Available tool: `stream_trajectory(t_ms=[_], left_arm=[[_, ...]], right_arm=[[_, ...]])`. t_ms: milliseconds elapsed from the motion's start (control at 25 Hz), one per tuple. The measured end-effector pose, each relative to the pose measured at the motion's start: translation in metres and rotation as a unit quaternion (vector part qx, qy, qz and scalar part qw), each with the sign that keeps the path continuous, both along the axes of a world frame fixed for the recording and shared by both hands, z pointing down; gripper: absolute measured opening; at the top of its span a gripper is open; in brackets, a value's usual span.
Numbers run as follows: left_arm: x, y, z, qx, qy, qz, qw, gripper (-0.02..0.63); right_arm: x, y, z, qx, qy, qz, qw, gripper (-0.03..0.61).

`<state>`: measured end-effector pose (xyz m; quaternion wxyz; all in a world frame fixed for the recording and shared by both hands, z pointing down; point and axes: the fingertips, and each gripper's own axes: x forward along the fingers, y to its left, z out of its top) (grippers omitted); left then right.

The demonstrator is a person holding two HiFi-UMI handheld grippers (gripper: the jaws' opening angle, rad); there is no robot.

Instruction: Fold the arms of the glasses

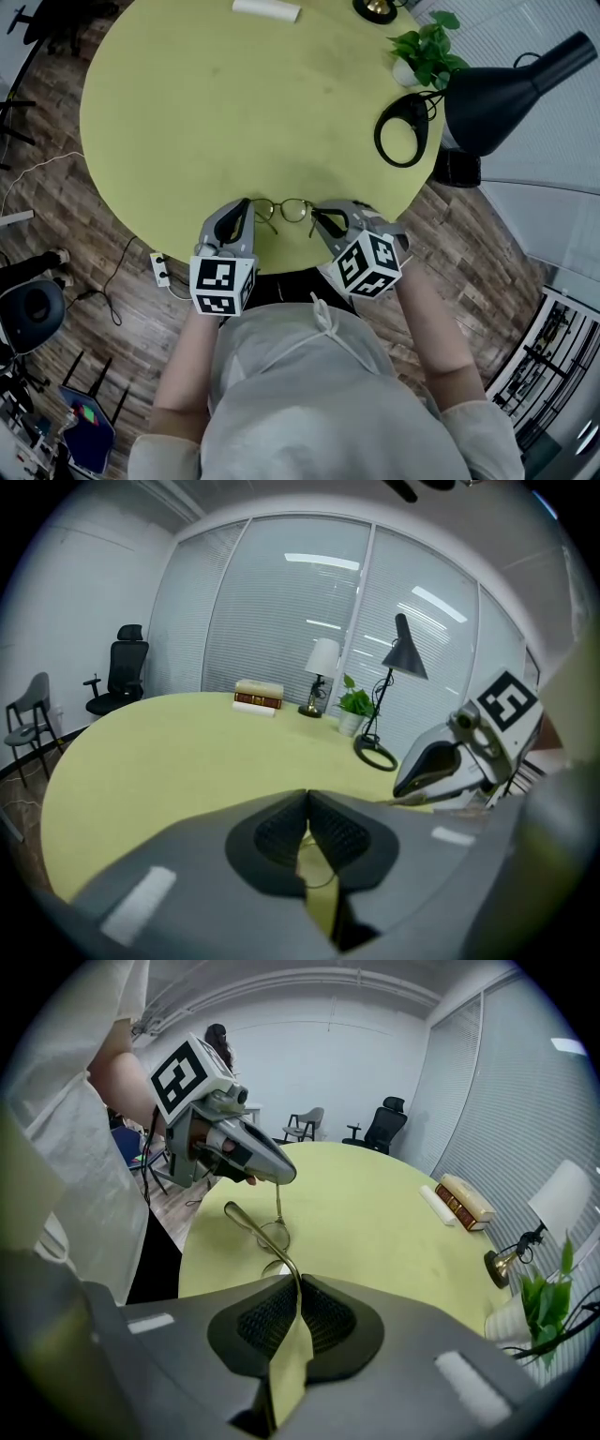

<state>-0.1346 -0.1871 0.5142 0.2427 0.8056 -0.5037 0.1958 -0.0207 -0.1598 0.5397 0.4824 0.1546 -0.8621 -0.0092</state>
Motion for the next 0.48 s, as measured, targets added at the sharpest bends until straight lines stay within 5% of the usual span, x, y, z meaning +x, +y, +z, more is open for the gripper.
stream_trajectory(t_ms=[480], left_arm=[[0.033,0.003,0.03,-0.015,-0.014,0.016,0.9997,0.006]], right_arm=[[0.003,0.011,0.001,-0.022,-0.009,0.034,0.999,0.015]])
